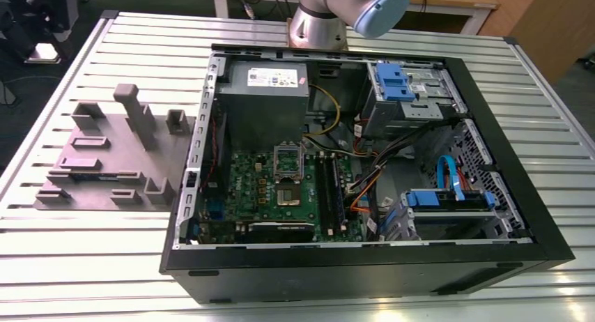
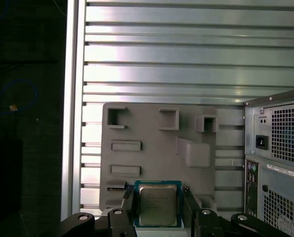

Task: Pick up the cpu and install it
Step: 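Pick up the cpu and move it towards the insertion slot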

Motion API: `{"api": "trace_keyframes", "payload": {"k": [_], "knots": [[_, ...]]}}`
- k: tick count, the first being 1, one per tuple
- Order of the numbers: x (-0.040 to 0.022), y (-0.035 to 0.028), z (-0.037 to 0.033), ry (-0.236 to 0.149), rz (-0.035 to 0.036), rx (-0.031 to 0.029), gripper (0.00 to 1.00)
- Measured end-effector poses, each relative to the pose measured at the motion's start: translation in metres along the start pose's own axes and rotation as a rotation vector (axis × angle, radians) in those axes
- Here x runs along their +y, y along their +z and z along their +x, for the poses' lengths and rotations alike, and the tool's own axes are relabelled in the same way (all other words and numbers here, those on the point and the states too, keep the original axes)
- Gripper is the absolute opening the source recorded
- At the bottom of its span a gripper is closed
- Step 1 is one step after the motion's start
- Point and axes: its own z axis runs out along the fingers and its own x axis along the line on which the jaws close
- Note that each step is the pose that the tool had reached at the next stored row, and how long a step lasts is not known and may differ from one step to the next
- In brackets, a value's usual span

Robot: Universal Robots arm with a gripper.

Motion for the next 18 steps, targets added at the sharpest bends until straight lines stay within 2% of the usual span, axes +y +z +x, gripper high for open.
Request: {"api": "trace_keyframes", "payload": {"k": [11, 18], "knots": [[0.0, 0.0, -0.0017, 0.0, 0.0, 0.0, 0.47], [0.0, 0.0, -0.0051, 0.0, 0.0, 0.0, 0.47]]}}
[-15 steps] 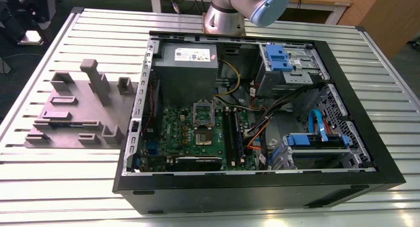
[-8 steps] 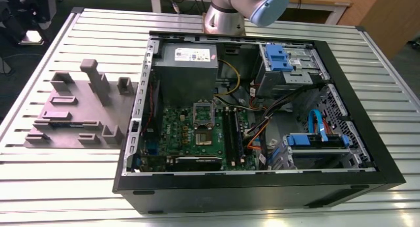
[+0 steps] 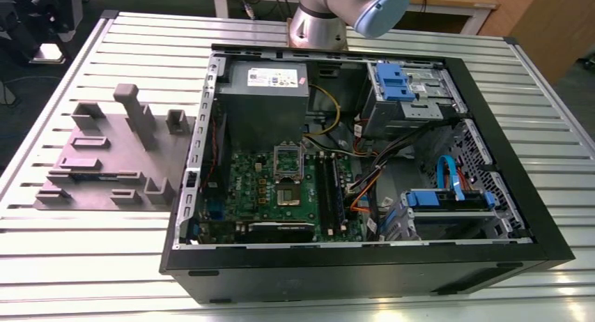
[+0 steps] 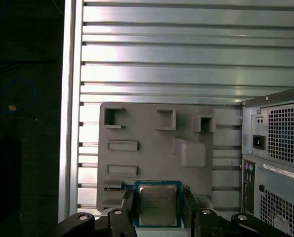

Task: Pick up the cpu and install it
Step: 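Pick up the cpu and move it towards the insertion slot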

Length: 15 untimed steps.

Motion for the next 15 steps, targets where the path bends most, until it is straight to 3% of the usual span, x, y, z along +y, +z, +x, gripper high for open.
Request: {"api": "trace_keyframes", "payload": {"k": [15], "knots": [[0.0, 0.0, -0.0084, 0.0, 0.0, 0.0, 0.47]]}}
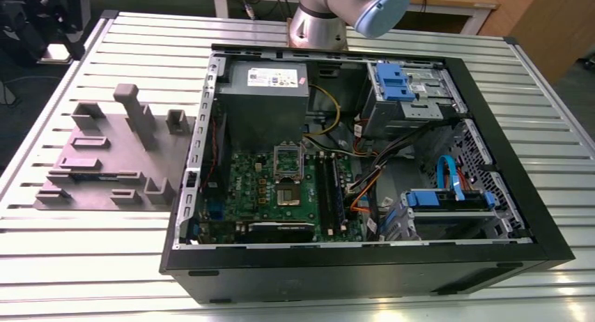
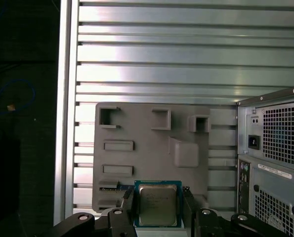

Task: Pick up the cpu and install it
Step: 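Pick up the cpu and move it towards the insertion slot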

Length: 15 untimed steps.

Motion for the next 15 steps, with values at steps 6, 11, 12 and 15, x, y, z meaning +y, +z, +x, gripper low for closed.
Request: {"api": "trace_keyframes", "payload": {"k": [6, 11, 12, 15], "knots": [[0.0, 0.0, -0.0008, 0.0, 0.0, 0.0, 0.47], [0.0, -0.0001, -0.0016, 0.0, 0.0001, 0.0001, 0.47], [0.0, 0.0, -0.0017, 0.0, 0.0, 0.0, 0.47], [0.0, 0.0, -0.0023, 0.0, 0.0, 0.0, 0.47]]}}
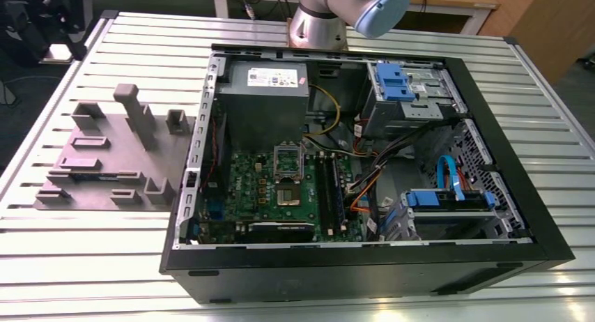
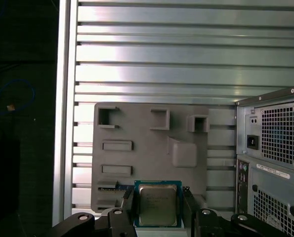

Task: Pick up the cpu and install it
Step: 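Pick up the cpu and move it towards the insertion slot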

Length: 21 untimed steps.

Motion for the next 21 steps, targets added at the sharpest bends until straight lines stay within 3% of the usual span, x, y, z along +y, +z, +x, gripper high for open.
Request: {"api": "trace_keyframes", "payload": {"k": [21], "knots": [[-0.0001, 0.0, -0.0088, 0.0, 0.0, 0.0, 0.47]]}}
